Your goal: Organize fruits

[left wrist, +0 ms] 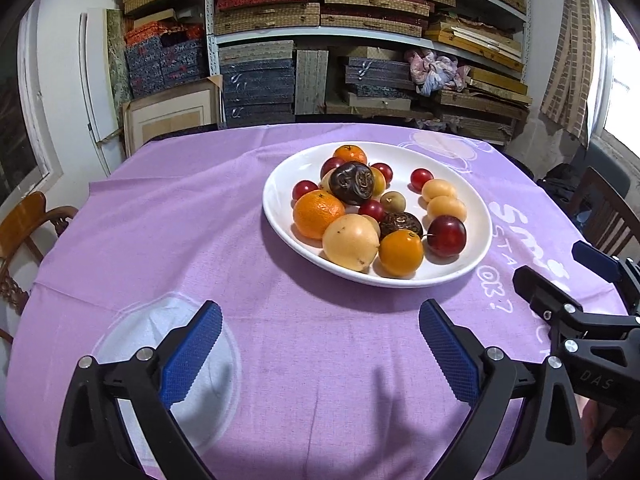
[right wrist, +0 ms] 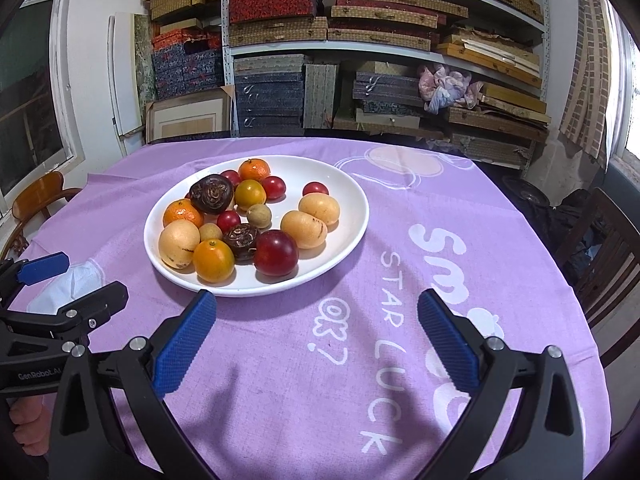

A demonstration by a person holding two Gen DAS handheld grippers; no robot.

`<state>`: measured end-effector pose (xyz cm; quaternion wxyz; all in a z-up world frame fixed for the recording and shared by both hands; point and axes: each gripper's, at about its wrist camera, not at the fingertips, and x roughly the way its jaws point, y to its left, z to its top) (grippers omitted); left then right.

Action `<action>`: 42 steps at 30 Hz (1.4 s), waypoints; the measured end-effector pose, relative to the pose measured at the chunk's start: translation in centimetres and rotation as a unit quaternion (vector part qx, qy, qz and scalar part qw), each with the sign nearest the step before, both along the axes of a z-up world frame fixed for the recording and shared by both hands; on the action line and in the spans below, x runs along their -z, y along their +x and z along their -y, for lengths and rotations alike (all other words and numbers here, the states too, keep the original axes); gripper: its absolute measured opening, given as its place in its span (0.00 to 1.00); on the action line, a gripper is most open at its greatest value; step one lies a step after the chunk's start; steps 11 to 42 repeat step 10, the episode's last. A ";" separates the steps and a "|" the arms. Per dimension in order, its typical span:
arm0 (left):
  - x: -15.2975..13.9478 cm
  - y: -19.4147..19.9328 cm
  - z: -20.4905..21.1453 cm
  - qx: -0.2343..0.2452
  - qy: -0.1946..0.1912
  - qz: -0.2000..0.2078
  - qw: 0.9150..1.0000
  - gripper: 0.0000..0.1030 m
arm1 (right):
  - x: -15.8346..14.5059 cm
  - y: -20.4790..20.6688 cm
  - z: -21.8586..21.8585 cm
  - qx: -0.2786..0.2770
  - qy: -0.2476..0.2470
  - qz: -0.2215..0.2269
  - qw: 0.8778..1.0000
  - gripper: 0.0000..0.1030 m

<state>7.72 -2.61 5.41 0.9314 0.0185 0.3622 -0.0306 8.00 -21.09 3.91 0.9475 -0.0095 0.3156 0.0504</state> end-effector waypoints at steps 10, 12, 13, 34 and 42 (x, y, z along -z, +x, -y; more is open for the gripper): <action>0.7 0.2 -0.5 -0.033 0.012 -0.003 0.999 0.97 | 0.3 0.0 0.3 0.001 0.006 -0.007 1.000 0.96; 0.7 0.2 -0.5 -0.033 0.012 -0.003 0.999 0.97 | 0.3 0.0 0.3 0.001 0.006 -0.007 1.000 0.96; 0.7 0.2 -0.5 -0.033 0.012 -0.003 0.999 0.97 | 0.3 0.0 0.3 0.001 0.006 -0.007 1.000 0.96; 0.7 0.2 -0.5 -0.033 0.012 -0.003 0.999 0.97 | 0.3 0.0 0.3 0.001 0.006 -0.007 1.000 0.96; 0.7 0.2 -0.5 -0.033 0.012 -0.003 0.999 0.97 | 0.3 0.0 0.3 0.001 0.006 -0.007 1.000 0.96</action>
